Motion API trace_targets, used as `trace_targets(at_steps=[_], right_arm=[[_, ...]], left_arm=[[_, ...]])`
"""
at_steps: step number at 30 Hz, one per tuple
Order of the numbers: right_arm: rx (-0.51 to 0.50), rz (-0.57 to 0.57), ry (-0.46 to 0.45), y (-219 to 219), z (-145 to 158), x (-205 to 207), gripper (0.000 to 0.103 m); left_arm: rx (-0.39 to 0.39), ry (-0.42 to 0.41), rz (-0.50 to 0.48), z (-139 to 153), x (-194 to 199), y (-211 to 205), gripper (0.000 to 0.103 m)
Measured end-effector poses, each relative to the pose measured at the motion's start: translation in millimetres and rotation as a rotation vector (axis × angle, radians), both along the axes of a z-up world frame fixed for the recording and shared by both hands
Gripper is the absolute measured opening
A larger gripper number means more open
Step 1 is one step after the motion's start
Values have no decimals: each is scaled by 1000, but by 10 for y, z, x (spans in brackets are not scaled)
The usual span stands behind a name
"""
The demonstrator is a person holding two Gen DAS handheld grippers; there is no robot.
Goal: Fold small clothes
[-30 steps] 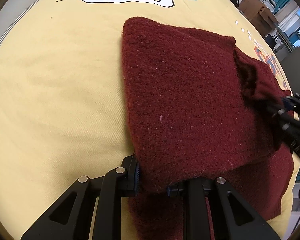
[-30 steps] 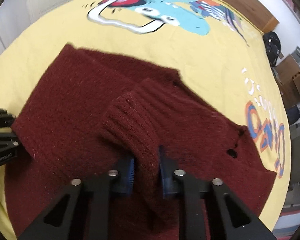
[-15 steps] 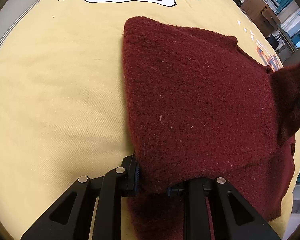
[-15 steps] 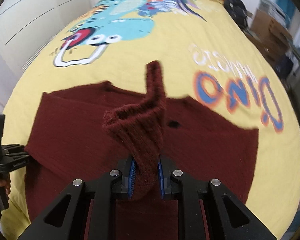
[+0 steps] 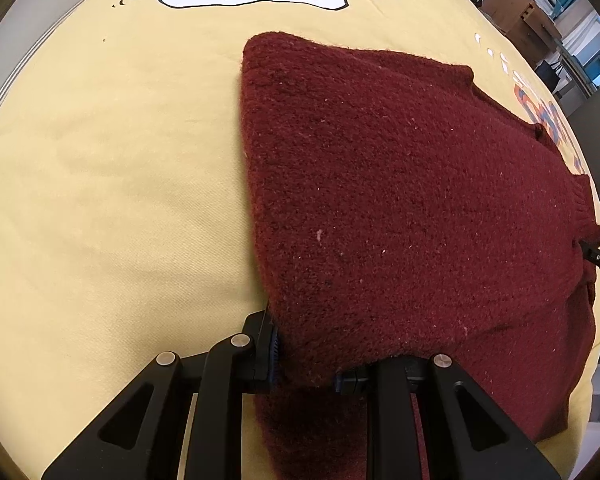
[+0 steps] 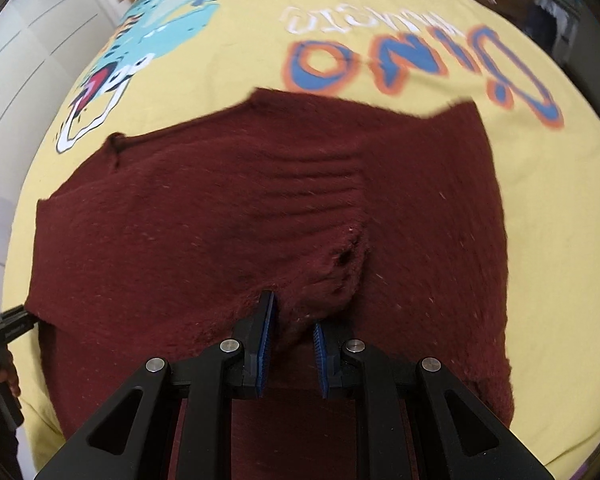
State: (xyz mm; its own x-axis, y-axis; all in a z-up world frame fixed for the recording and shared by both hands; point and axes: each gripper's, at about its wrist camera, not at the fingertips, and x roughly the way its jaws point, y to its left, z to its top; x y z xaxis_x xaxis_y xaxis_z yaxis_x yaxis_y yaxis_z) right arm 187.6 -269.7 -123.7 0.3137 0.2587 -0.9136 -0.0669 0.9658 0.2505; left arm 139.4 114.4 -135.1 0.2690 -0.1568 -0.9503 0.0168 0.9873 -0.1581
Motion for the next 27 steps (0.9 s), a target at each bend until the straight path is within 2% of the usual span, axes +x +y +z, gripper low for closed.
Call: trace_targets(at_steps=[5,9,18,22,25,27], right_arm=[[66,-16,1,-121,-14,-37,10],[102,-55,-21,-256,23,-113,9],[71,-76,-43,-348,43,-326,9],[45,-72,-25,-308,-30,-267,9],[43,-78,-38,-281,-45,-254,13],[37,-80,-46,-272,-21,-279,24]], left_arm=[[4,1,1,0,-7,-24,17],[26,0,-14,37,-46,-62,17],[31,-5,-18,4,-105,-102,18],[47,-3,-9,-9,-94,-137,19],[64,-7,0,-3,-100,-175,19],[86,-9,-8,18,-110,-180,24]])
